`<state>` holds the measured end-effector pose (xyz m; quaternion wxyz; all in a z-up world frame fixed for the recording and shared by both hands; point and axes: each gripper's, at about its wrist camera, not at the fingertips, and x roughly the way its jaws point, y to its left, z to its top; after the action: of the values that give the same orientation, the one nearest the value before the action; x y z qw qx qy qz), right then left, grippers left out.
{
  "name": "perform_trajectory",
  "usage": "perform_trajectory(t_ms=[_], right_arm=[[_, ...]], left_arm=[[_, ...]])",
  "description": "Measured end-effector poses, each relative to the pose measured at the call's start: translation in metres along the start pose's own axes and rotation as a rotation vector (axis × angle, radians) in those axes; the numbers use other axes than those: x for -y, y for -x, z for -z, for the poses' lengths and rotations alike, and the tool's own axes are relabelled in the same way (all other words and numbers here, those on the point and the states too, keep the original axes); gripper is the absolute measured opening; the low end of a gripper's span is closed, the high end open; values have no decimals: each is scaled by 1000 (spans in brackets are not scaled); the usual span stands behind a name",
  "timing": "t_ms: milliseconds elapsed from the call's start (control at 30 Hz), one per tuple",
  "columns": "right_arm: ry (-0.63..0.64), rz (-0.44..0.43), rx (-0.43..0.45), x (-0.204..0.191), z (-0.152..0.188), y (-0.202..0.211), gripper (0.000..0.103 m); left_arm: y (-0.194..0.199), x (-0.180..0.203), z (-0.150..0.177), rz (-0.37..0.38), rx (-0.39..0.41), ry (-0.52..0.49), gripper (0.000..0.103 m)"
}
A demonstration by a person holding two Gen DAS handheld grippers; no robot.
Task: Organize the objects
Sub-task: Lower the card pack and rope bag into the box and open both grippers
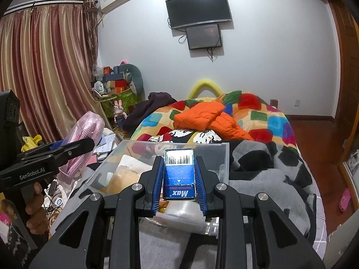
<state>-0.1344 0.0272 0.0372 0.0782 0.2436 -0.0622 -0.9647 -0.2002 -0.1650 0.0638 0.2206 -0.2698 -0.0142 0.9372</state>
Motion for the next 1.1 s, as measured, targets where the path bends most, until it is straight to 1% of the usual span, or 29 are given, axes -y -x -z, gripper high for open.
perform_trajectory(t_ms=[200,433,667,967,1100], right_arm=[[-20,15,-17,11,-2,-15,25],[-35,28,-66,19,4,-38,25],[-20,23,-113,13,9,-60,25],[5,11,-166,4,16,-84,25],[16,22,-183,2,20,-91,25]], left_arm=[[-22,-8,-2,-8,-32,21,62],[-44,-9,4,-22,-79,22,62],[-65,-14,9,-37,-123,24,62],[-77,-20,10,-49,-141,25,62],[-81,-22,12,-50,-151,19,62]])
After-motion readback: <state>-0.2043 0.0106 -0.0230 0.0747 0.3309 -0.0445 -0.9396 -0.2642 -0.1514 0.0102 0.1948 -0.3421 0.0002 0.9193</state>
